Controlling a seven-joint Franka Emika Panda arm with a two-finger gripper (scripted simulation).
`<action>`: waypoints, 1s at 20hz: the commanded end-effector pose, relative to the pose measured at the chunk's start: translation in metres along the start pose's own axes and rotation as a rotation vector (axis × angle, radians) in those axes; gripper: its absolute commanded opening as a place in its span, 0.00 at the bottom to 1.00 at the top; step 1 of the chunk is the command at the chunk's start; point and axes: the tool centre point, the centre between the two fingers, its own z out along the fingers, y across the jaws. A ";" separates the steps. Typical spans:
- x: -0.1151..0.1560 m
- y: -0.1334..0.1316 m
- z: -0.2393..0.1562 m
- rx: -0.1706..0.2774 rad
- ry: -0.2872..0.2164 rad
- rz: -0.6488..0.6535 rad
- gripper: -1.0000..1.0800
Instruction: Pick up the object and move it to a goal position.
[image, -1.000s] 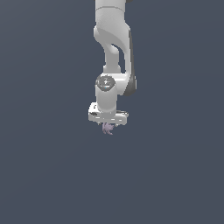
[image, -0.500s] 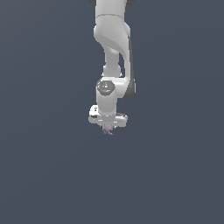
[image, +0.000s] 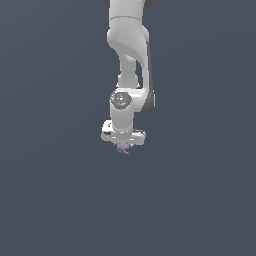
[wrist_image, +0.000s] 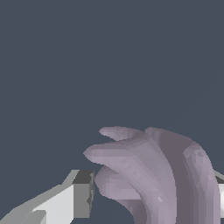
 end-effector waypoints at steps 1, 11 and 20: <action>0.001 -0.002 -0.001 0.000 0.000 0.000 0.00; 0.027 -0.038 -0.026 0.000 0.000 0.000 0.00; 0.067 -0.092 -0.064 0.000 0.001 0.000 0.00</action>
